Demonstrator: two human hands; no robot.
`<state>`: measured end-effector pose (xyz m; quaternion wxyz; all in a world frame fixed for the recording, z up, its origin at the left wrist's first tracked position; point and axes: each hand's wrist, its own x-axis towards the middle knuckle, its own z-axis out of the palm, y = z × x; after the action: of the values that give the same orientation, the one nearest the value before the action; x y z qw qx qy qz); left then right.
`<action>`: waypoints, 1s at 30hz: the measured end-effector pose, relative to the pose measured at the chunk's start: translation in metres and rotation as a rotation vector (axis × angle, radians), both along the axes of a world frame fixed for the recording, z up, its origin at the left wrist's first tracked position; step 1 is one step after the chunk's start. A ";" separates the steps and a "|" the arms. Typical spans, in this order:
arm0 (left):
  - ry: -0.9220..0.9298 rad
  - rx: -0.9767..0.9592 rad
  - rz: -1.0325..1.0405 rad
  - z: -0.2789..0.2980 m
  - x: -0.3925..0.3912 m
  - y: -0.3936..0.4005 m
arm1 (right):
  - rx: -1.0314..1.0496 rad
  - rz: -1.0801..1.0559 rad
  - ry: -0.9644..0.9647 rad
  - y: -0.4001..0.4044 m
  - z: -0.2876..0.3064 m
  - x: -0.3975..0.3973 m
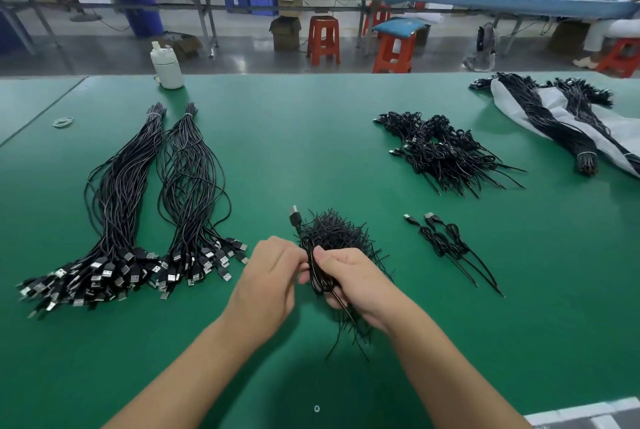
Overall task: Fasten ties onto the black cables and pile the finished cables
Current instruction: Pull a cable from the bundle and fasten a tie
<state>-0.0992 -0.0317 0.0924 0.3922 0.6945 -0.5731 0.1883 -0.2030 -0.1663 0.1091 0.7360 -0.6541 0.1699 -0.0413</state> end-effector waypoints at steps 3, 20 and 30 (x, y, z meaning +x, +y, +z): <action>-0.095 -0.056 -0.034 -0.008 -0.001 0.001 | 0.083 0.128 0.030 -0.009 0.001 -0.002; 0.082 0.360 0.458 -0.098 0.071 0.010 | -1.424 -0.412 0.561 -0.147 -0.030 -0.025; 0.060 0.402 0.471 -0.104 0.071 0.012 | -1.635 -0.334 0.750 -0.172 -0.078 -0.040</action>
<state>-0.0284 -0.0202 -0.0116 0.2095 0.8771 -0.4101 0.1364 -0.2426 -0.3381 0.0314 -0.0756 -0.9090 0.4081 -0.0397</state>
